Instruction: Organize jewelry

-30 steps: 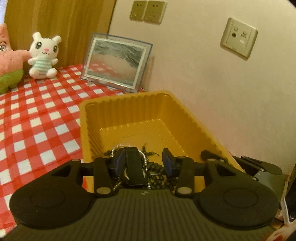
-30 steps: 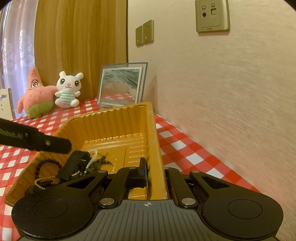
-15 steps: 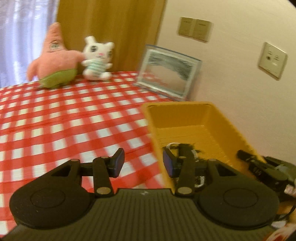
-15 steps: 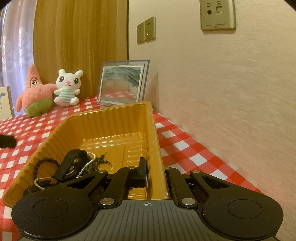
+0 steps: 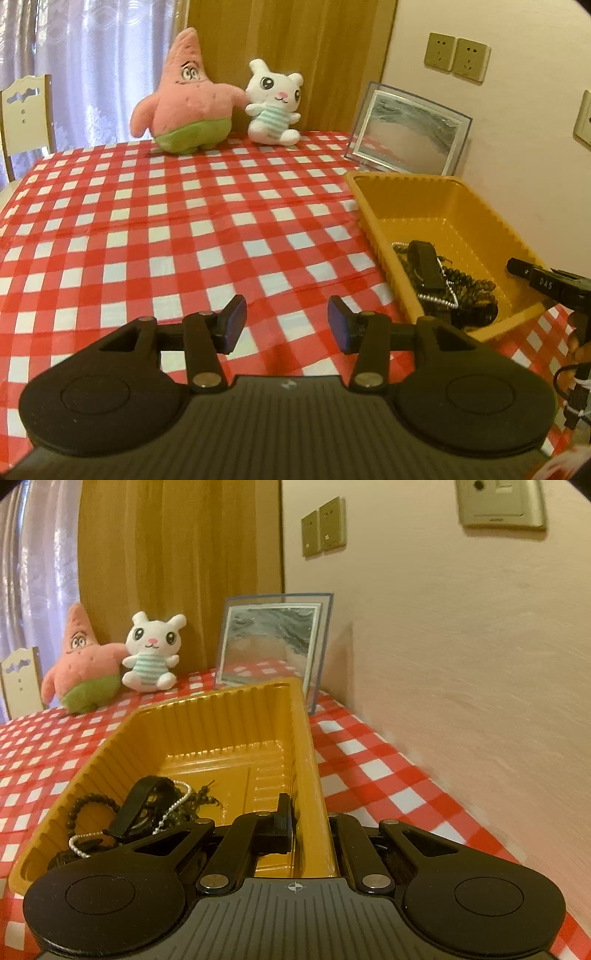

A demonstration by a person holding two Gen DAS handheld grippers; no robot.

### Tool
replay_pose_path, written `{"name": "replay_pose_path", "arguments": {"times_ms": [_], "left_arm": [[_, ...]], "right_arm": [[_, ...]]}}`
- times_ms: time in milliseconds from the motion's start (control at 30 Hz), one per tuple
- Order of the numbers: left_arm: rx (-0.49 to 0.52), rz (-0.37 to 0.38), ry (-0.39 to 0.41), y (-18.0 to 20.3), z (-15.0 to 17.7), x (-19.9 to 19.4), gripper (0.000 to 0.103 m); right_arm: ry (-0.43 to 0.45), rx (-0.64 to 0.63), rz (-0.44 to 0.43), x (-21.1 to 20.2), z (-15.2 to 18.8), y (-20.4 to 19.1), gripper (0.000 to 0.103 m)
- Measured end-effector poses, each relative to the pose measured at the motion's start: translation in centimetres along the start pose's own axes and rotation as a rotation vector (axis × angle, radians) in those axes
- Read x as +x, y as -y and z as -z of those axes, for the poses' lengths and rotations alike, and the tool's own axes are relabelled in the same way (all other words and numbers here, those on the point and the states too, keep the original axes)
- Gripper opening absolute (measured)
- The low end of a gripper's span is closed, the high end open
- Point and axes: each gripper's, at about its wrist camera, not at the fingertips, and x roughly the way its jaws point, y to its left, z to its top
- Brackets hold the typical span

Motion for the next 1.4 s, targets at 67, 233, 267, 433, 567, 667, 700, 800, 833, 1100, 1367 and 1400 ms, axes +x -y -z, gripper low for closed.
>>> {"name": "replay_pose_path", "arguments": {"times_ms": [67, 233, 267, 433, 567, 667, 700, 800, 833, 1100, 1367, 1400], "left_arm": [[0.004, -0.011, -0.002, 0.0, 0.2, 0.0, 0.048], [0.021, -0.025, -0.003, 0.4, 0.7, -0.5, 0.054], [0.021, -0.025, -0.003, 0.4, 0.8, -0.6, 0.056], [0.019, -0.018, 0.001, 0.8, 1.0, -1.4, 0.065], [0.049, -0.035, 0.008, 1.4, 1.2, -2.5, 0.067], [0.064, -0.048, 0.022, 2.0, 1.3, -3.8, 0.07], [0.066, -0.051, 0.025, 2.2, 1.4, -4.2, 0.071], [0.072, -0.058, 0.034, 2.9, 1.6, -6.0, 0.072], [0.074, -0.059, 0.035, 3.1, 1.7, -6.5, 0.072], [0.079, -0.01, 0.023, 4.2, 3.8, -10.8, 0.073], [0.103, 0.021, -0.003, 4.1, 7.4, -13.8, 0.073], [0.105, 0.025, -0.006, 4.0, 7.9, -14.1, 0.073]], "right_arm": [[-0.031, -0.022, 0.003, 0.7, 0.1, 0.2, 0.005], [-0.06, -0.063, -0.023, 1.3, 0.6, 0.7, 0.008], [-0.074, -0.085, -0.031, 1.5, 0.5, 0.7, 0.012], [-0.012, -0.08, -0.035, 0.5, -0.1, 1.5, 0.08], [0.036, -0.033, 0.005, -1.6, -1.6, 2.4, 0.08], [0.057, 0.027, 0.016, -3.8, -2.5, 2.6, 0.08], [0.061, 0.049, 0.012, -4.8, -2.5, 2.4, 0.08], [0.055, 0.093, -0.017, -6.9, -2.5, 1.4, 0.081], [0.042, 0.1, -0.031, -7.7, -2.3, 0.9, 0.081], [-0.082, 0.072, -0.087, -12.6, -0.3, -4.2, 0.081], [-0.123, 0.04, -0.156, -18.0, 4.0, -7.5, 0.081], [-0.126, 0.037, -0.156, -18.5, 4.5, -7.7, 0.081]]}}
